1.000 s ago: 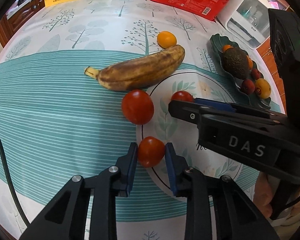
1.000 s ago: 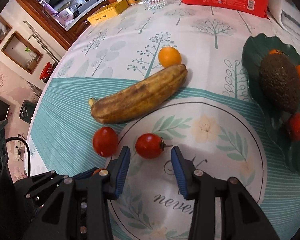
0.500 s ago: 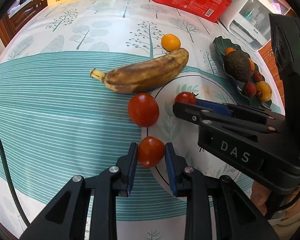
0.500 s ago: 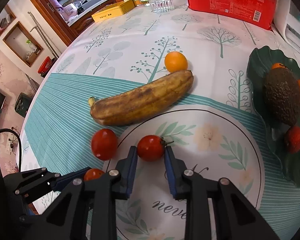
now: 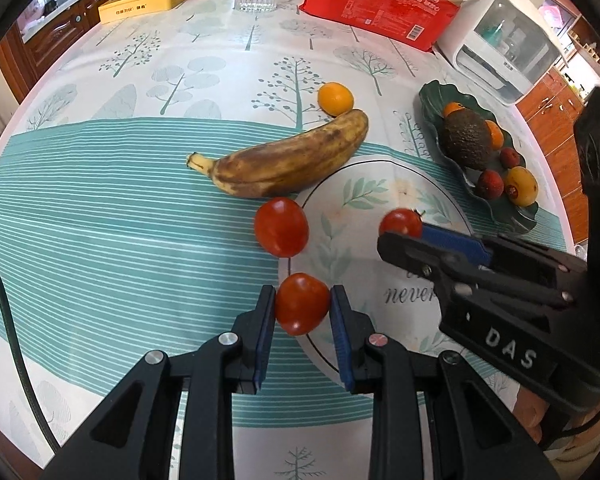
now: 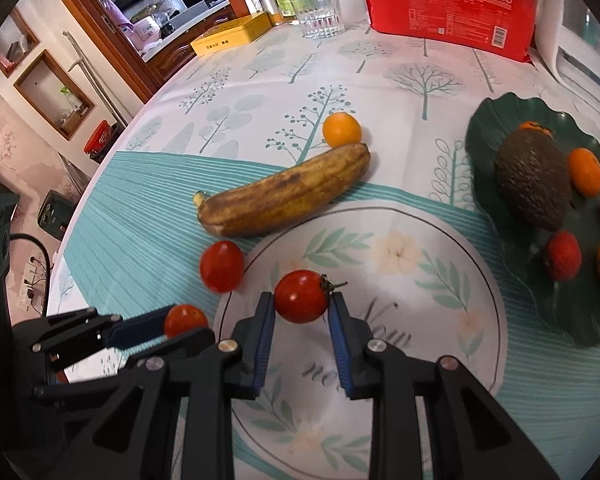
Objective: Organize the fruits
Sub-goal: 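Grasp a cherry tomato with the left tool while the right tool grasps another cherry tomato, then carry both cherry tomatoes in the two tools onto the green plate, then open both tools to release the cherry tomatoes on the green plate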
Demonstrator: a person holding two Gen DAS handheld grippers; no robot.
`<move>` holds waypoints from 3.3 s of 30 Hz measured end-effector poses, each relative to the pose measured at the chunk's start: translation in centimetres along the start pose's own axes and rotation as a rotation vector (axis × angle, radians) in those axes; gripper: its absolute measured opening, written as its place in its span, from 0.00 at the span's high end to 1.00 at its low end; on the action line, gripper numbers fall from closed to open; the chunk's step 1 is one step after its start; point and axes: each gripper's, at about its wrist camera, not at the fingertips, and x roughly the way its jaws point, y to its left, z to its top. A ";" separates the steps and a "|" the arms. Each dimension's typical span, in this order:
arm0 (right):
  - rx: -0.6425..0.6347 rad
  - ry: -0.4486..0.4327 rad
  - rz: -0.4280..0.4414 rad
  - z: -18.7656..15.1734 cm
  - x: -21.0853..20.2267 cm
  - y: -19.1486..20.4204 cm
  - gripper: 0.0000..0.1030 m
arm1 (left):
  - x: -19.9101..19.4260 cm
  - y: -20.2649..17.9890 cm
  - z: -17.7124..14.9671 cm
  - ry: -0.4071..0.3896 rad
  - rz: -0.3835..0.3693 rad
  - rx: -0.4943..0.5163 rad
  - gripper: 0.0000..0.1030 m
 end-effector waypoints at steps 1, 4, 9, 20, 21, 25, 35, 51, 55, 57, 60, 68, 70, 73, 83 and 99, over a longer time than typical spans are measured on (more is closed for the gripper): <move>0.003 -0.001 0.003 -0.3 -0.3 -0.1 0.73 | -0.1 -0.2 0.0 -0.001 0.000 0.003 0.75; 0.014 -0.007 0.009 -1.2 -1.2 -0.6 0.73 | -0.6 -1.2 0.0 -0.007 -0.006 0.013 0.75; 0.024 -0.040 -0.002 -2.5 -3.6 -1.8 0.73 | -1.5 -3.5 0.2 -0.023 -0.020 0.046 0.75; 0.074 -0.183 -0.077 -3.4 -11.3 -6.8 0.73 | -4.5 -11.2 4.1 -0.089 -0.072 0.157 0.75; 0.077 -0.193 -0.086 -3.3 -11.8 -7.3 0.73 | -4.8 -12.2 4.9 -0.102 -0.072 0.174 0.75; 0.094 -0.241 -0.126 -2.3 -14.4 -9.6 0.73 | -5.7 -15.0 7.4 -0.131 -0.076 0.217 0.75; 0.118 -0.341 -0.239 2.7 -18.8 -15.3 0.73 | -5.3 -20.8 13.3 -0.159 -0.098 0.270 0.75; 0.185 -0.253 -0.253 4.4 -13.9 -20.1 0.73 | 2.5 -25.1 17.2 -0.063 -0.071 0.282 0.75; 0.188 -0.219 -0.250 4.4 -12.5 -20.7 0.73 | 4.2 -25.4 17.1 -0.034 -0.057 0.289 0.75; 0.192 -0.204 -0.248 4.4 -11.9 -21.0 0.73 | 4.9 -25.4 17.1 -0.020 -0.049 0.288 0.75; 0.195 -0.184 -0.247 4.4 -11.1 -21.4 0.73 | 5.5 -25.3 17.0 -0.007 -0.042 0.289 0.75; 0.201 -0.144 -0.245 4.4 -9.8 -21.7 0.72 | 5.8 -25.5 16.9 -0.018 -0.014 0.307 0.61; 0.217 -0.134 -0.218 4.3 -9.6 -21.9 0.69 | 5.5 -25.5 16.8 -0.038 0.001 0.314 0.45; 0.226 -0.138 -0.209 4.2 -9.8 -21.9 0.64 | 5.1 -25.4 16.8 -0.059 0.022 0.319 0.38; 0.223 -0.146 -0.219 4.1 -10.3 -21.5 0.64 | 4.1 -24.9 16.5 -0.055 0.011 0.306 0.32; 0.228 -0.161 -0.225 1.9 -11.8 -19.5 0.64 | 1.4 -24.0 13.5 -0.076 0.011 0.311 0.29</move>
